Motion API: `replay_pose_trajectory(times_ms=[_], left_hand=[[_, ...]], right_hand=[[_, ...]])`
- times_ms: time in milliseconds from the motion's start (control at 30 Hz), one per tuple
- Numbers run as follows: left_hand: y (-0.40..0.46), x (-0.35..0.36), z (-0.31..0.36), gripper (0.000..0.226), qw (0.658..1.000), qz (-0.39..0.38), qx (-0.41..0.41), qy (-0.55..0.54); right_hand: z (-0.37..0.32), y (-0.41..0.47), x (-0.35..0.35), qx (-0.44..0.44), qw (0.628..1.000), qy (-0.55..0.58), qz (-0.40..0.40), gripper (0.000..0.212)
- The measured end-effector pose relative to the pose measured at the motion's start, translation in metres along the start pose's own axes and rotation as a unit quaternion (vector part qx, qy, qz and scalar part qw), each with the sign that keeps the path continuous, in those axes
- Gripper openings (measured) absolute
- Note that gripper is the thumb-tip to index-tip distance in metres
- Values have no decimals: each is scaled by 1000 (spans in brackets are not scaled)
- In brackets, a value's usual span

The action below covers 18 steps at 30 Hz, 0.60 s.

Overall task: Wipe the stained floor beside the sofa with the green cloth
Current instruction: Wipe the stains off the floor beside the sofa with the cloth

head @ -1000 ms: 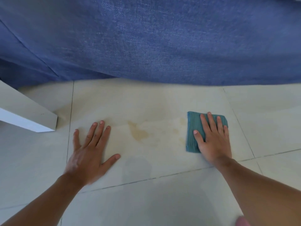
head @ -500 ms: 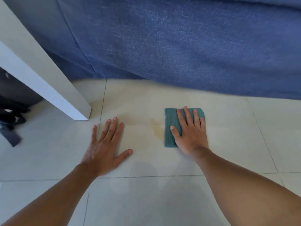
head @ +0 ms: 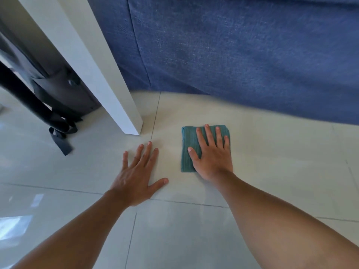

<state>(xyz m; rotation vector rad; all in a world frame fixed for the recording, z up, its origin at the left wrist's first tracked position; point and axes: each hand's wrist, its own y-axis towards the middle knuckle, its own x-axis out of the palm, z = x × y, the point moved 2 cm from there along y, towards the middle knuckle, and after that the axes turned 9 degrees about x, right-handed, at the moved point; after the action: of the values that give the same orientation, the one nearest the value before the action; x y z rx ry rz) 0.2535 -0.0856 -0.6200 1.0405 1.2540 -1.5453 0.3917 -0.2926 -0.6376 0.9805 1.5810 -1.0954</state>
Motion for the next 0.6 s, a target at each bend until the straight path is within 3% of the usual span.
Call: replay_pose_trajectory(times_ms=[200, 400, 600], left_hand=[[12, -1, 9, 98, 1000, 7, 16, 12], [40, -3, 29, 98, 999, 16, 36, 25], [80, -3, 69, 97, 996, 17, 75, 39]], right_hand=[[-9, -64, 13, 18, 999, 41, 11, 77], [34, -80, 14, -65, 998, 26, -4, 74], [142, -94, -1, 77, 997, 8, 21, 73]])
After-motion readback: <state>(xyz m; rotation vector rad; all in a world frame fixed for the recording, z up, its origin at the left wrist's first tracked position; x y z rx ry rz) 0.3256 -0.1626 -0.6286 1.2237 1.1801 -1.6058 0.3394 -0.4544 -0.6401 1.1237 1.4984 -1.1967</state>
